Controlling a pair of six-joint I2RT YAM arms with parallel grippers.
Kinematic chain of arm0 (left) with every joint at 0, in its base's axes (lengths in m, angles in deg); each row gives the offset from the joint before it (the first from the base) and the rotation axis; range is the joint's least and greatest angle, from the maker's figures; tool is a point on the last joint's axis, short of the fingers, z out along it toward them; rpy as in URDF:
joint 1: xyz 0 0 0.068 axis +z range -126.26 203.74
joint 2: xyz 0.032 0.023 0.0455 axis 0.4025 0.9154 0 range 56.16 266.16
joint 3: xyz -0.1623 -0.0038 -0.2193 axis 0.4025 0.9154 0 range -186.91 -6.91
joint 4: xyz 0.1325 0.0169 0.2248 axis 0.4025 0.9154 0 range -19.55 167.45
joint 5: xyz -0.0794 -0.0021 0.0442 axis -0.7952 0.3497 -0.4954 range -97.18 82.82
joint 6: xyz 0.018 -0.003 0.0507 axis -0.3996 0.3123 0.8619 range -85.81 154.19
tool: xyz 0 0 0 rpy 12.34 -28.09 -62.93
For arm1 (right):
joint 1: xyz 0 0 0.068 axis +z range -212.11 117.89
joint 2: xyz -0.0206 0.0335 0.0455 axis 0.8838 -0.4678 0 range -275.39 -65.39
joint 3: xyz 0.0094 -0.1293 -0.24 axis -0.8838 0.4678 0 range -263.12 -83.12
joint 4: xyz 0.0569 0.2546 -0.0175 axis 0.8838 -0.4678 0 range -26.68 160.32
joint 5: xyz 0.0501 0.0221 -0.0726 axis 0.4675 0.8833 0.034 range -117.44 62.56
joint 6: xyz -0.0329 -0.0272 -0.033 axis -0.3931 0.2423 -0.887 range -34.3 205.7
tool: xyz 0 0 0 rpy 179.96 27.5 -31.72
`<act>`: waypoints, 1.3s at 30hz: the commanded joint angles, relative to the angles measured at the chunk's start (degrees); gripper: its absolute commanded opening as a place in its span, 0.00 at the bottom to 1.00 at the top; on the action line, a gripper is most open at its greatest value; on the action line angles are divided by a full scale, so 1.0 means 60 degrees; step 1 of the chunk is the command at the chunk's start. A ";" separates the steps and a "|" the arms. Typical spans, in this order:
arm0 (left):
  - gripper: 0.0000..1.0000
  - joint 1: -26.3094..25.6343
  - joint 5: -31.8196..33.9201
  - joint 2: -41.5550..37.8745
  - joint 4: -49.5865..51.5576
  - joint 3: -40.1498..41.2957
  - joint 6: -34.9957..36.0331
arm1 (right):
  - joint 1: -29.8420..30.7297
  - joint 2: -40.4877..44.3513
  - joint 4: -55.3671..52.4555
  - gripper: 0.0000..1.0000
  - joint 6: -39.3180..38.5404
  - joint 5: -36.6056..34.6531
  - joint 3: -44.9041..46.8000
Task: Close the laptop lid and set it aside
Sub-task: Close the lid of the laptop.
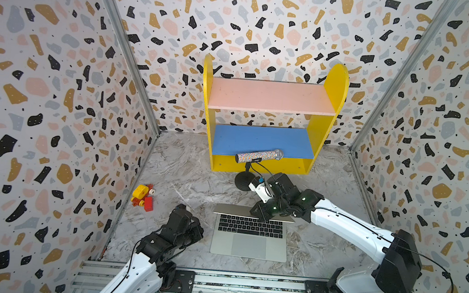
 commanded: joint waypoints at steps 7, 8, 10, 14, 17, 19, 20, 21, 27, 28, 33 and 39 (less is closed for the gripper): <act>0.04 -0.0026 0.0133 -0.0038 -0.0122 -0.0240 0.0177 | 0.0281 -0.0209 -0.0440 0.00 0.0135 0.0133 0.0293; 0.04 -0.0026 0.0130 -0.0037 -0.0118 -0.0239 0.0178 | 0.0290 -0.0217 -0.0434 0.00 0.0143 0.0144 0.0303; 0.04 -0.0022 0.0141 -0.0065 -0.0100 -0.0254 0.0178 | 0.0311 -0.0243 -0.0429 0.00 0.0141 0.0131 0.0313; 0.04 -0.0030 0.0159 -0.0099 -0.0059 -0.0256 0.0178 | 0.0363 -0.0287 -0.0340 0.00 0.0164 0.0139 0.0393; 0.04 -0.0029 0.0173 -0.0145 -0.0016 -0.0266 0.0191 | 0.0385 -0.0313 -0.0290 0.00 0.0186 0.0141 0.0464; 0.04 -0.0027 0.0187 -0.0177 0.0017 -0.0278 0.0193 | 0.0406 -0.0320 -0.0226 0.00 0.0218 0.0143 0.0517; 0.04 -0.0019 0.0195 -0.0188 0.0033 -0.0279 0.0193 | 0.0421 -0.0328 -0.0200 0.00 0.0246 0.0137 0.0540; 0.04 -0.0022 0.0206 -0.0186 0.0037 -0.0279 0.0193 | 0.0431 -0.0334 -0.0175 0.00 0.0263 0.0150 0.0563; 0.04 -0.0028 0.0215 -0.0188 0.0047 -0.0280 0.0197 | 0.0562 -0.0462 -0.0065 0.00 0.0302 0.0152 0.0604; 0.04 -0.0014 0.0217 -0.0184 0.0052 -0.0272 0.0206 | 0.0578 -0.0486 -0.0041 0.00 0.0314 0.0159 0.0607; 0.04 -0.0023 0.0232 -0.0209 0.0083 -0.0281 0.0222 | 0.0651 -0.0562 0.0010 0.00 0.0375 0.0156 0.0673; 0.04 -0.0020 0.0232 -0.0197 0.0096 -0.0281 0.0221 | 0.0760 -0.0613 0.0118 0.00 0.0437 0.0161 0.0779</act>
